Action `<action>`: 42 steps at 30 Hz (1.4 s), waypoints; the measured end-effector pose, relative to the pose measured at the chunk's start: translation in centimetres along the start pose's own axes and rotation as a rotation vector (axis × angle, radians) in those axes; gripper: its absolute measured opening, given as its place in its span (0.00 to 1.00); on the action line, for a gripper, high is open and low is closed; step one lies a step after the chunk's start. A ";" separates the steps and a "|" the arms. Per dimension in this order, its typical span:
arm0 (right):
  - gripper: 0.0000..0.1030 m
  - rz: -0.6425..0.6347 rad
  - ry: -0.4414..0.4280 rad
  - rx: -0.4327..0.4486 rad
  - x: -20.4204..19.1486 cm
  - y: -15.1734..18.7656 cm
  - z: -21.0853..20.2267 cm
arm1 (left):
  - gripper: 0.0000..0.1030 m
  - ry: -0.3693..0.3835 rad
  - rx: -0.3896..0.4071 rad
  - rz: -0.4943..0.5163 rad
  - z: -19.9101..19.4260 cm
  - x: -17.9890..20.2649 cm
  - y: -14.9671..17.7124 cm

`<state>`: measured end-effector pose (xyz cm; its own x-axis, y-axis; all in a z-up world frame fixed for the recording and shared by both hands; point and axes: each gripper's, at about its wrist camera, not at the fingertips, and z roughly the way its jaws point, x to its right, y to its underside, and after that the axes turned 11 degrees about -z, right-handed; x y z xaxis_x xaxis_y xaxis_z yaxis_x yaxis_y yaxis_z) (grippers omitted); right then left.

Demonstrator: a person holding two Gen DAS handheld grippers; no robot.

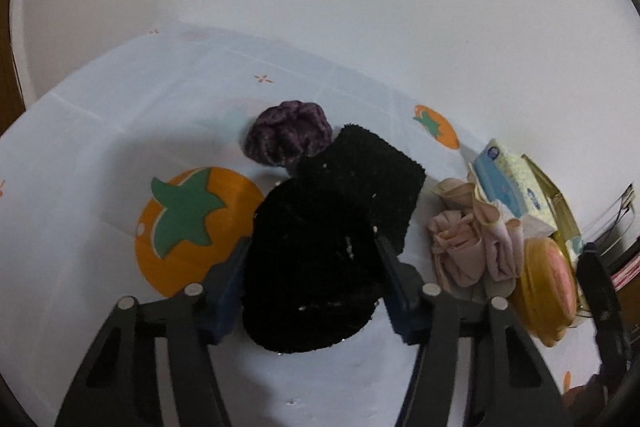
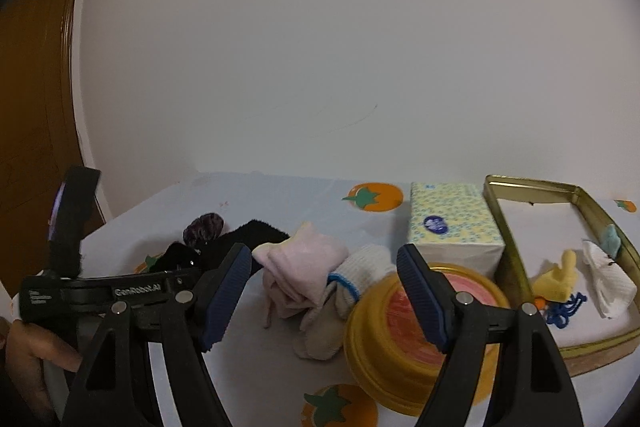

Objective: Organize soft objects
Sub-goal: 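Grasp the black fuzzy cloth with the left gripper while the right grasps a pink sock, then carry the black cloth with the left gripper while the right carries the pink sock to the tray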

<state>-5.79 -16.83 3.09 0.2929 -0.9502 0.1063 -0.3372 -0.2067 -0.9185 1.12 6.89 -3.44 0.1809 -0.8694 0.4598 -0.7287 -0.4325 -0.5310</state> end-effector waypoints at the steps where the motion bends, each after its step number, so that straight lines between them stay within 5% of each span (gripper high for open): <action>1: 0.75 -0.003 -0.002 -0.010 -0.1 0.0 0.2 | 0.54 0.010 0.004 -0.001 -0.1 -0.1 0.0; 6: 0.75 -0.016 -0.012 -0.041 -0.7 -0.3 1.5 | 0.53 0.063 0.152 -0.001 -2.9 0.0 0.1; 12: 0.75 -0.112 -0.036 -0.138 -3.5 -1.4 5.3 | 0.53 0.007 0.428 0.021 -6.6 0.2 0.0; 15: 0.75 -0.126 -0.023 -0.198 -4.2 -1.8 7.2 | 0.53 -0.018 0.433 0.015 -6.5 0.0 -0.3; 19: 0.37 -0.131 0.011 -0.288 -4.3 -1.7 9.4 | 0.53 -0.008 0.371 -0.009 -5.4 -0.3 -0.8; 23: 0.36 -0.082 0.015 -0.368 -3.3 -1.2 11.0 | 0.53 -0.019 0.386 -0.005 -5.7 -0.3 -0.6; 28: 0.13 -0.010 -0.043 -0.306 -1.9 -1.0 9.8 | 0.54 -0.014 0.383 0.005 -5.6 -0.3 -0.4; 34: 0.12 0.260 -0.324 -0.049 2.4 -1.9 5.1 | 0.55 0.012 0.413 -0.017 -6.6 -1.3 -0.4; 42: 0.12 0.304 -0.367 0.061 4.6 -1.4 1.9 | 0.55 0.051 0.437 0.030 -7.1 -0.6 0.2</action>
<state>-2.24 -20.48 4.14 0.4891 -0.8182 -0.3022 -0.4067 0.0925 -0.9089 -3.78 8.99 1.22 0.1230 -0.8751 0.4681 -0.3838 -0.4769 -0.7907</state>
